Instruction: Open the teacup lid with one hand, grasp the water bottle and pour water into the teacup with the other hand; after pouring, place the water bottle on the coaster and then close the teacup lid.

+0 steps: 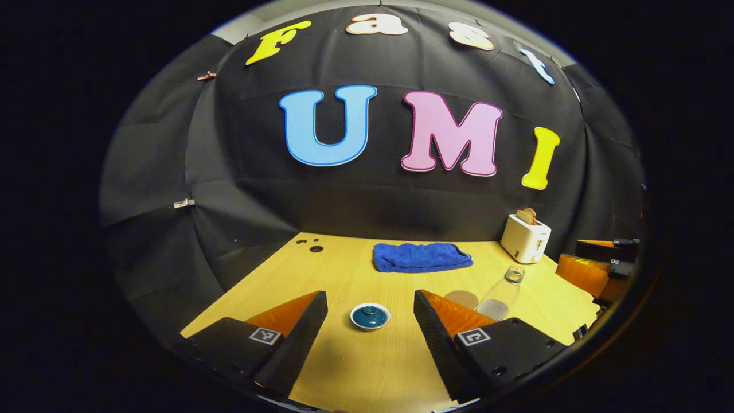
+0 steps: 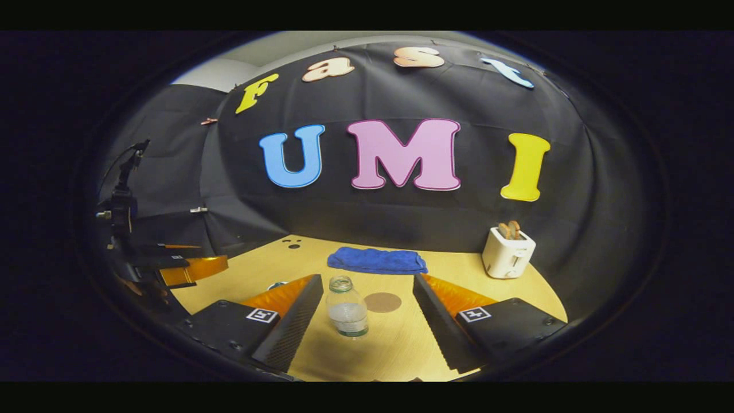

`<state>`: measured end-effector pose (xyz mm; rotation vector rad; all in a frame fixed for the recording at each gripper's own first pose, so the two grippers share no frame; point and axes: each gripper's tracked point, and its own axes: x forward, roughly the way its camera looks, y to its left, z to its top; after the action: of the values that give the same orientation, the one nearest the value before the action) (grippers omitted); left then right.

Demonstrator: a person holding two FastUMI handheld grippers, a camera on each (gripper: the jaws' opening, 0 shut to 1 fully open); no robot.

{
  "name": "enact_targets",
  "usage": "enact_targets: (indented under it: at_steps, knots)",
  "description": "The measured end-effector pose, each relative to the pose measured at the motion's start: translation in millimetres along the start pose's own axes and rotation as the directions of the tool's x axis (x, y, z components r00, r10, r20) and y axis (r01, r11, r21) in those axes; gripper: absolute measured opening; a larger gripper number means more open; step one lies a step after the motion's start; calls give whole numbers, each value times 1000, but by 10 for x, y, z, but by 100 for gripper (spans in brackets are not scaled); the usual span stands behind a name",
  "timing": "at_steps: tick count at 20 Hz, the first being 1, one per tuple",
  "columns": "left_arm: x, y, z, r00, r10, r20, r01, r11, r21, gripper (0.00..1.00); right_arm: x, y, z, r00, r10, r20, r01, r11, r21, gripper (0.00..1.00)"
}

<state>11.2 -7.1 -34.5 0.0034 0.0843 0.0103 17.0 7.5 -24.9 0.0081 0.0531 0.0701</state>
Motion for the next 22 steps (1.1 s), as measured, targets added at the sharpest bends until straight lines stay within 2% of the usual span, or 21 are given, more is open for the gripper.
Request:
enact_targets:
  at_steps: [6, 12, 22]
  knots:
    - [109, 47, 58, 1000, 16, 13, -16, 1000, 0, 95, 62, 58, -27, 999, 41, -8, -41, 999, -8, 98]
    - [231, 80, 37, 1000, 23, 17, -23, 1000, 13, 95, 96, 52, -108, 998, 53, -28, -53, 999, 2, 98]
    - [819, 93, -474, 999, -14, -52, 16, 999, 42, 93, 258, 38, -468, 996, 36, -79, -36, 999, 1, 98]
